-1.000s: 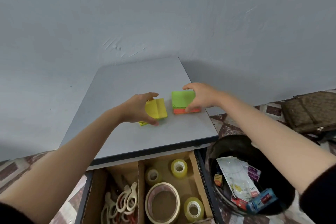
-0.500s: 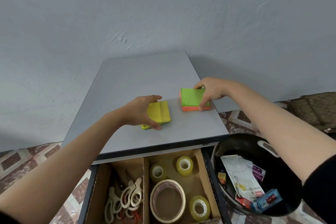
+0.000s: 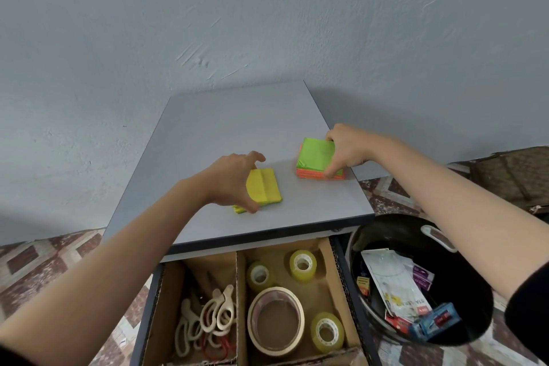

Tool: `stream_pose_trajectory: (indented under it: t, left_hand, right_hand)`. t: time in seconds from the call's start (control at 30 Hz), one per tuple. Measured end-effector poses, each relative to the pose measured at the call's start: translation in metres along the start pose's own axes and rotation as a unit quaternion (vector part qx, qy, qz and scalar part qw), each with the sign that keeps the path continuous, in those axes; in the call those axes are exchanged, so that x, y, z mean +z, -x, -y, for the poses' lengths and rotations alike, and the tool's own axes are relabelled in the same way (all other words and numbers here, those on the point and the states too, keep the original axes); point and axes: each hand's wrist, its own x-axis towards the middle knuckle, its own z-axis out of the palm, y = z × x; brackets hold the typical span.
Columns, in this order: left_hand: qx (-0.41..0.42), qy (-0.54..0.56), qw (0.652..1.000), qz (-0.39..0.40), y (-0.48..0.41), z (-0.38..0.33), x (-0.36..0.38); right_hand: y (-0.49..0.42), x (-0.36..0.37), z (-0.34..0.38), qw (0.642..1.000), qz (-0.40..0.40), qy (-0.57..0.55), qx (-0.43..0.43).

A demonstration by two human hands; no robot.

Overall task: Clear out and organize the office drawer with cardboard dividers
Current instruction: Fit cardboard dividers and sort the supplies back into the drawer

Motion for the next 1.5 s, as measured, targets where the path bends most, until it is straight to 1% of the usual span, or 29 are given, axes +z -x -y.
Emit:
stream_pose_trajectory:
  t: [0.13,0.27,0.37,0.43,0.5,0.57,0.63,0.7,0.87,0.97,1.0,1.1,1.23,1.37,1.5]
  left_hand:
    - [-0.003,0.025,0.999,-0.034,0.003,0.0,0.004]
    - [-0.001,0.054,0.997,-0.054,0.015,0.002,0.006]
    - [-0.005,0.094,0.994,-0.056,0.038,-0.003,0.002]
    - [0.001,0.125,0.989,-0.076,0.058,-0.009,0.0]
    - [0.014,0.172,0.98,-0.1,0.083,-0.015,0.004]
    - [0.031,0.214,0.971,-0.104,0.11,-0.023,0.012]
    - [0.057,0.248,0.963,-0.085,0.138,-0.032,0.026]
    - [0.063,0.284,0.955,-0.058,0.165,-0.037,0.045]
    - [0.042,0.312,0.947,0.063,0.202,-0.053,0.11]
    - [0.009,0.367,0.923,0.114,0.208,-0.071,0.151]
    - [0.002,0.371,0.921,0.118,0.206,-0.077,0.161]
    - [-0.002,0.351,0.929,0.117,0.193,-0.091,0.18]
    - [-0.014,0.289,0.95,0.116,0.17,-0.098,0.199]
    - [0.015,0.218,0.966,0.135,0.157,-0.108,0.214]
    - [0.039,0.232,0.964,0.125,0.154,-0.111,0.221]
  right_hand:
    - [0.007,-0.001,-0.005,0.998,-0.053,-0.017,-0.004]
    - [0.024,-0.007,-0.003,0.995,-0.083,-0.049,-0.004]
    - [0.051,-0.007,0.007,0.991,-0.087,-0.098,-0.002]
    - [0.071,-0.004,0.013,0.987,-0.091,-0.132,-0.017]
    - [0.097,0.002,0.021,0.978,-0.096,-0.18,-0.034]
    - [0.125,0.01,0.03,0.963,-0.094,-0.248,-0.048]
    - [0.149,0.024,0.035,0.95,-0.086,-0.295,-0.061]
    - [0.166,0.044,0.038,0.943,-0.061,-0.319,-0.068]
    - [0.183,0.107,0.042,0.937,0.002,-0.341,-0.076]
    - [0.179,0.14,0.047,0.928,0.014,-0.366,-0.064]
    - [0.176,0.147,0.048,0.925,0.016,-0.375,-0.059]
    - [0.166,0.158,0.047,0.916,0.02,-0.397,-0.05]
    - [0.157,0.16,0.04,0.912,0.011,-0.409,-0.039]
    - [0.151,0.161,0.034,0.911,0.001,-0.41,-0.037]
    - [0.148,0.161,0.034,0.912,-0.004,-0.408,-0.041]
